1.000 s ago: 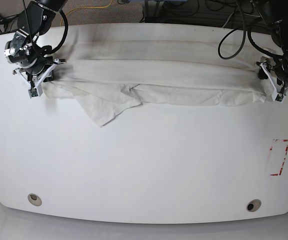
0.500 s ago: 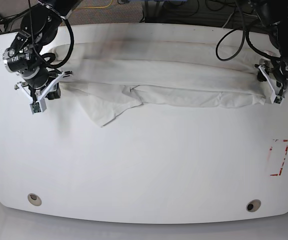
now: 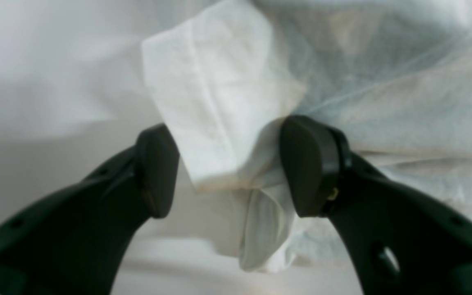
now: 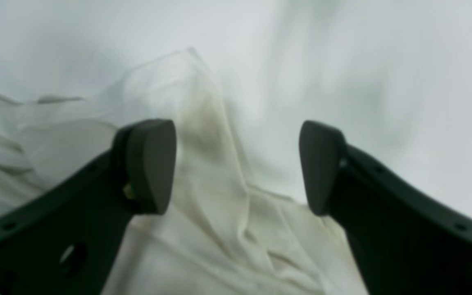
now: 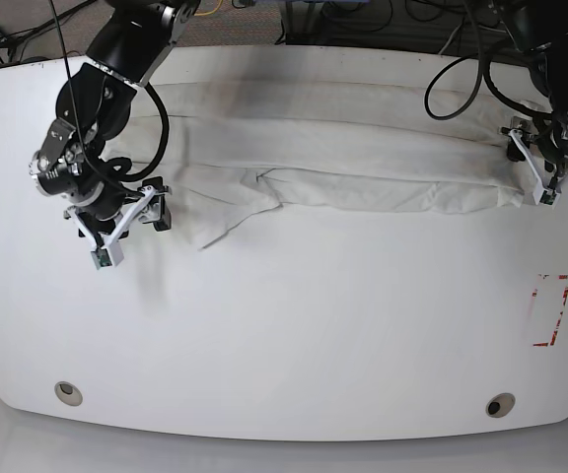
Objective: Fold the T-shirt properly
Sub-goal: 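Move the open right gripper toward the loose shirt flap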
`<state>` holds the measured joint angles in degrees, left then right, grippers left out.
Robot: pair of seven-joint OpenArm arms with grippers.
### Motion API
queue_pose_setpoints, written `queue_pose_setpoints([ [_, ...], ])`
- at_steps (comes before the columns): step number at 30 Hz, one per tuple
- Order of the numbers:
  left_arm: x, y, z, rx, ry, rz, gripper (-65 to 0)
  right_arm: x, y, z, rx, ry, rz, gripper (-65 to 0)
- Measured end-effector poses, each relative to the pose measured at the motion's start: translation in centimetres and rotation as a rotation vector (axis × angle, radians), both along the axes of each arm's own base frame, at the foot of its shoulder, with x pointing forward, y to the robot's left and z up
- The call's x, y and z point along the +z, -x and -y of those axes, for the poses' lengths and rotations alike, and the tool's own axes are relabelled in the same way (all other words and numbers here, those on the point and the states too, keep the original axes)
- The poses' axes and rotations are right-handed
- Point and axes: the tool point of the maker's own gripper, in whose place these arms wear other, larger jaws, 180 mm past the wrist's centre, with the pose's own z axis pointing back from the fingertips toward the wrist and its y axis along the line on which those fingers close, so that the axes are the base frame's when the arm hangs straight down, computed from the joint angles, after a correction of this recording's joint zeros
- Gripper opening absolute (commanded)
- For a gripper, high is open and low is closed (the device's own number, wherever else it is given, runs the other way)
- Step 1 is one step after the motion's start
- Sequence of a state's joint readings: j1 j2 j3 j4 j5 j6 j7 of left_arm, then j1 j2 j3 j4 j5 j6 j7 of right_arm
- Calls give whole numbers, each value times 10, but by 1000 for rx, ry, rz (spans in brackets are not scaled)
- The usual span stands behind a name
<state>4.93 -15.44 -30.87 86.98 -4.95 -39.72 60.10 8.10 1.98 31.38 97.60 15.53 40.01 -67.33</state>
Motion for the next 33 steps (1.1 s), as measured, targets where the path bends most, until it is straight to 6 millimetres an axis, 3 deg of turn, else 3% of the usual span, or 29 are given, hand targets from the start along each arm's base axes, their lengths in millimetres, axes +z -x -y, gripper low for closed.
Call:
queue_pose_setpoints([
  [11,0,0,0,1,1,1,-260,-35,-29,-25,43,-78,-37,-200],
  [21,0,0,0,1,0,0,-260,-62,-31,-42,63,-139,-62,-206],
  [28,0,0,0,0,0,0,-260,-67,-29,-59,99,-169,-67,-285],
  [33,0,0,0,0,0,0,-260,-68,-27,-68,93,-202,-54,-388],
])
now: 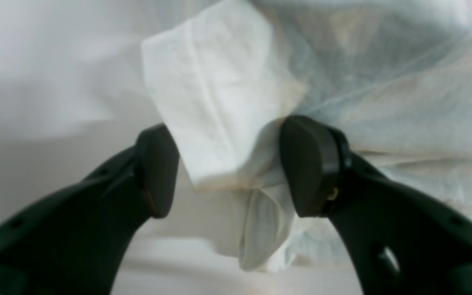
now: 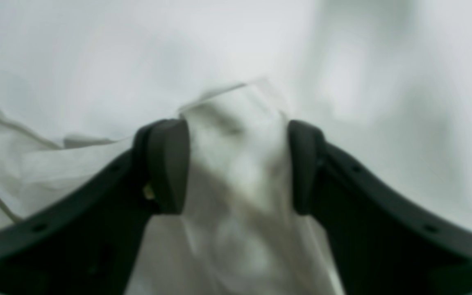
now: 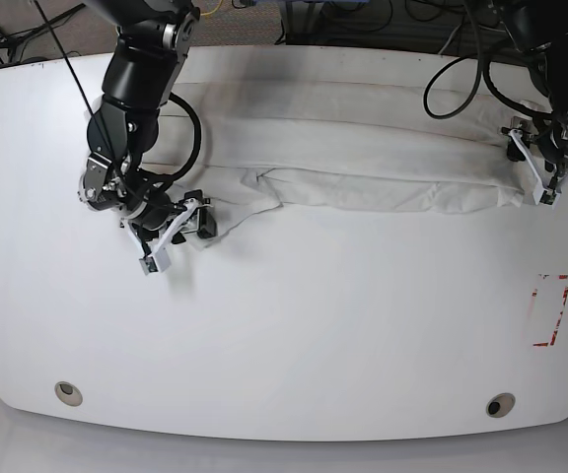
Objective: Fold the T-shirt properly
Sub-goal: 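Move the open right gripper toward the loose shirt flap, then grasp the shirt strip end with the right gripper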
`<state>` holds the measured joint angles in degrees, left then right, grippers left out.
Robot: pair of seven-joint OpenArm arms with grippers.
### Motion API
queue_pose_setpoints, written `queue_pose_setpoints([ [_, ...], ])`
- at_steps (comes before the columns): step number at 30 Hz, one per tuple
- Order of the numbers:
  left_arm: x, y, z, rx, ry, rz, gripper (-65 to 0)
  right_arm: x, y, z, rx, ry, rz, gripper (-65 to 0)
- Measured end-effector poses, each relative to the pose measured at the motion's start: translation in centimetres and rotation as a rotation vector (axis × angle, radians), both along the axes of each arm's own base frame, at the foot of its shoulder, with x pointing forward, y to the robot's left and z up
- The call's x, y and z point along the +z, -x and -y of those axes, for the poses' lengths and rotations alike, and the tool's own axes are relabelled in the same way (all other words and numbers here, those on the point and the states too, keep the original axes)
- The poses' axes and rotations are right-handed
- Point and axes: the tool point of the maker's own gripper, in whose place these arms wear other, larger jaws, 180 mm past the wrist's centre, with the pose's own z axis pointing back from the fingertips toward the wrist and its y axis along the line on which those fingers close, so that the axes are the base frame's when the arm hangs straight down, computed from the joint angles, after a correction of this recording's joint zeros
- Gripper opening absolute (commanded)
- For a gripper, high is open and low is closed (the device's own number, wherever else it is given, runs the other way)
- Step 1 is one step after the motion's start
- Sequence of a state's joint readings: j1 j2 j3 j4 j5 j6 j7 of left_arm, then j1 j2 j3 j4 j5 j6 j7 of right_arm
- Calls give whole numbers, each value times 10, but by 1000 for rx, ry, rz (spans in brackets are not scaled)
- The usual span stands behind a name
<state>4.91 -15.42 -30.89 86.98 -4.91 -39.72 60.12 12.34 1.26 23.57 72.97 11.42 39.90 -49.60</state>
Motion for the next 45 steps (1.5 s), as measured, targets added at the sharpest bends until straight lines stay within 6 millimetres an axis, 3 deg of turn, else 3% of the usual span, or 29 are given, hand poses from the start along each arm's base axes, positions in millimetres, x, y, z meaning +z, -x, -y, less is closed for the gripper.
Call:
queue_pose_setpoints([
  [7,0,0,0,0,0,1,-260,-2,2,-6,7,-9,-12,-650],
  [15,0,0,0,-1,0,-1,-260,3,8,3,17,57,-15,-650],
  [22,0,0,0,-1,-1,-1,-260,57,12,17,21,141,89,-650],
  [27,0,-1,0,-1,0,1,-260,82,31,24,12,170,131,-650],
  [33,1,-1,-1,-2,-3,2,-260,85,72,58,-63,247,77,-650],
  [41,1,-1,0,-4,5,3,-260,85,103,63,-105,146,79,-650],
  [45,1,0,-1,-4,3,4,-260,78,123,79,-137,150,41,-650],
])
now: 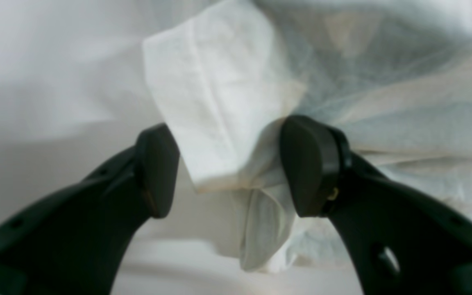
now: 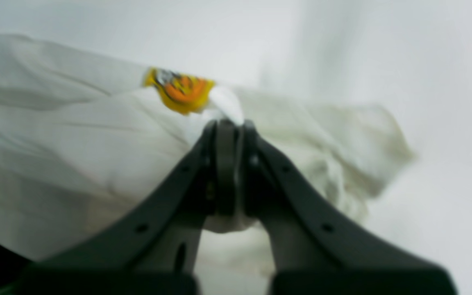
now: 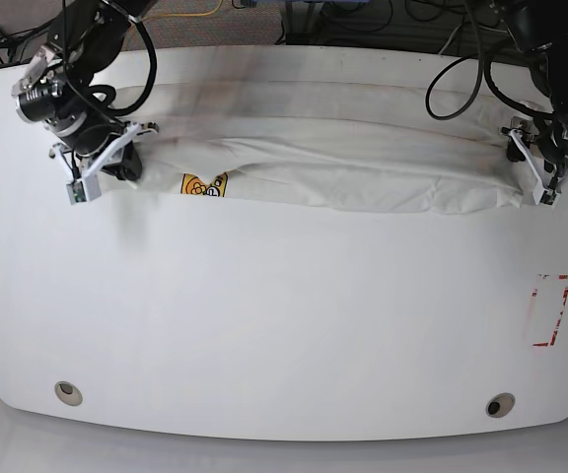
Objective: Fold the T-shirt properly
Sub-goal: 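Grasp the shirt strip end with the right gripper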
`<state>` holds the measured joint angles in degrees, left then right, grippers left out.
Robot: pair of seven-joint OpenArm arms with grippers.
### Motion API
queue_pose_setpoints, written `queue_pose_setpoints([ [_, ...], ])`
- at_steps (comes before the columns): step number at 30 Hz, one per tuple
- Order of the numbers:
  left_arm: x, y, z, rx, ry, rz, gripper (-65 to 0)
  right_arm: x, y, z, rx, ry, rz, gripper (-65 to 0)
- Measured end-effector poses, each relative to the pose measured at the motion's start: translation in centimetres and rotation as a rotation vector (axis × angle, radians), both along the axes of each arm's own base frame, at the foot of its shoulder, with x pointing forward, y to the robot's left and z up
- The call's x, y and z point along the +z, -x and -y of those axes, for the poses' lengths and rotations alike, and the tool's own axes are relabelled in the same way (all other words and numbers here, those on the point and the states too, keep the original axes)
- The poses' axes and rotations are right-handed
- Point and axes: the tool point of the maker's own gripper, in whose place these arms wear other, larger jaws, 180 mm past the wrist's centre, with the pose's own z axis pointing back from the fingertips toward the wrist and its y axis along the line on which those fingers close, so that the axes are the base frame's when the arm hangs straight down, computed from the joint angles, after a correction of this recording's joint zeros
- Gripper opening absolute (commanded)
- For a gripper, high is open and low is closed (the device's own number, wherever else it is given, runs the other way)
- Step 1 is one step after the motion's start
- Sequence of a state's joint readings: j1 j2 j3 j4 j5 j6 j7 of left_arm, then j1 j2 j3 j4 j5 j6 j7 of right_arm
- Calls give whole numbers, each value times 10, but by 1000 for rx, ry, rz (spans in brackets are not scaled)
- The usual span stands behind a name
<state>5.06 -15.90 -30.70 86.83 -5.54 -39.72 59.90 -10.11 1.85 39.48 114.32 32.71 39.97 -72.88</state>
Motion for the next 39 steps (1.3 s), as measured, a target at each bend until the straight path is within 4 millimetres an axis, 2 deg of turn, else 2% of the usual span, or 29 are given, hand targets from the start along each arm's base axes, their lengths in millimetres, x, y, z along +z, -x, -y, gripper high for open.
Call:
queue_pose_setpoints([
  [3,0,0,0,-1,1,0,-260,-4,10,10,-22,12,-26,-650],
  [8,0,0,1,-2,5,2,-260,-4,11,12,-29,9,-21,-645],
  [13,0,0,1,-5,4,0,-260,-6,18,18,-29,25,-35,-539],
  [16,0,0,1,-5,1,-1,-260,-9,23,25,-39,49,-58,-419],
  [20,0,0,1,-5,4,1,-260,-8,25,32,-39,71,-67,-293],
  [22,0,0,1,-5,5,1,-260,-7,25,31,-35,65,-57,-265],
  [25,0,0,1,-5,4,0,-260,-9,30,32,-41,58,-66,-257],
  [29,0,0,1,-5,4,0,-260,-6,35,44,-78,65,-67,-257],
  [31,0,0,1,-5,3,0,-260,-1,33,39,-68,27,-39,-257],
  [35,0,0,1,-5,2,0,-260,18,19,12,-12,-114,72,-257],
  [39,0,0,2,-5,5,1,-260,20,14,-12,42,-176,91,-260],
])
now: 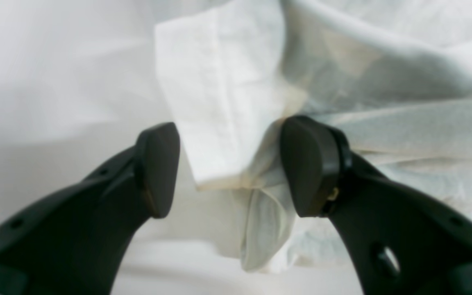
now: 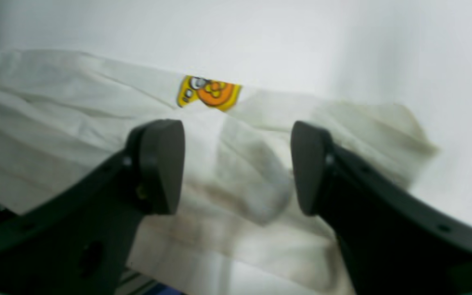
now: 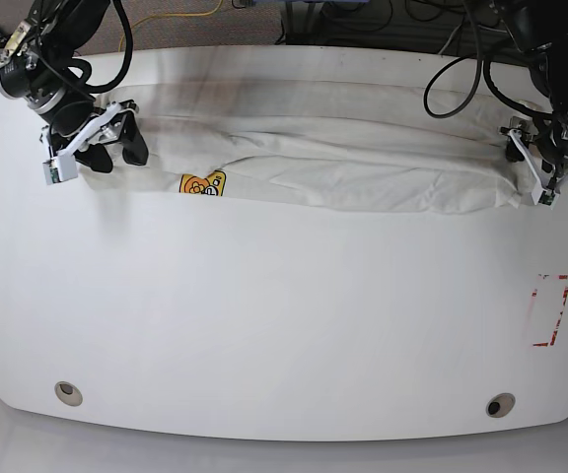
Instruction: Fold the T-shirt properly
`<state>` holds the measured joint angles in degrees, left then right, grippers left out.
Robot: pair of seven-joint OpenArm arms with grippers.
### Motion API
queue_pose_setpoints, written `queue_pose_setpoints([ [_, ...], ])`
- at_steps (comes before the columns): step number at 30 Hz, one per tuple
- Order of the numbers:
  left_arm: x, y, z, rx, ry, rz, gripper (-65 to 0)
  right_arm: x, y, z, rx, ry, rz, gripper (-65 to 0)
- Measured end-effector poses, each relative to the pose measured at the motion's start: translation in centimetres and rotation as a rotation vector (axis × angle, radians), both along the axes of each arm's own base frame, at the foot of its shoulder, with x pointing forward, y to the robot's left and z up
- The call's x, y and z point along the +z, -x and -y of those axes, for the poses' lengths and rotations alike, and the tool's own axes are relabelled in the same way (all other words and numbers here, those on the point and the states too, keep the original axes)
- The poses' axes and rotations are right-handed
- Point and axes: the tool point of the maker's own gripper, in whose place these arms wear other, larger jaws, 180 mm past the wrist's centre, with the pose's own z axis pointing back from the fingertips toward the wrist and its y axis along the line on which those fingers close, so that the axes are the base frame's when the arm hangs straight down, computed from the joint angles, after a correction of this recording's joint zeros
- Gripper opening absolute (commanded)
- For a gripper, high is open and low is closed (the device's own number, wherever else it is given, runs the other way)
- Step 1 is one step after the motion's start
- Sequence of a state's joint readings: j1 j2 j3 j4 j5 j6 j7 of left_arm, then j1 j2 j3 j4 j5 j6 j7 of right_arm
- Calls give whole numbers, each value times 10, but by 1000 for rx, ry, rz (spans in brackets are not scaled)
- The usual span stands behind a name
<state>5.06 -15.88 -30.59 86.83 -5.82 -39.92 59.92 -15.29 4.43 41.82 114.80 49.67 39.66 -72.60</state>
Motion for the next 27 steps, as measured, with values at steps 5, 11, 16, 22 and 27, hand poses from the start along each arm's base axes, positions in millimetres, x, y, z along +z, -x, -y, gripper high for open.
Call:
queue_pose_setpoints([
  [5,0,0,0,0,-1,-1,-260,-9,0,-28,58,-37,-25,-354],
  [11,0,0,0,1,-1,-1,-260,-34,7,-23,20,57,-118,-530],
  [16,0,0,0,0,-1,0,-260,-53,12,-5,-21,162,-186,-539],
  [22,0,0,0,2,1,-1,-260,-75,21,10,-32,240,-276,-534],
  [27,0,0,-1,4,1,1,-260,-87,20,20,-42,243,-273,-534],
])
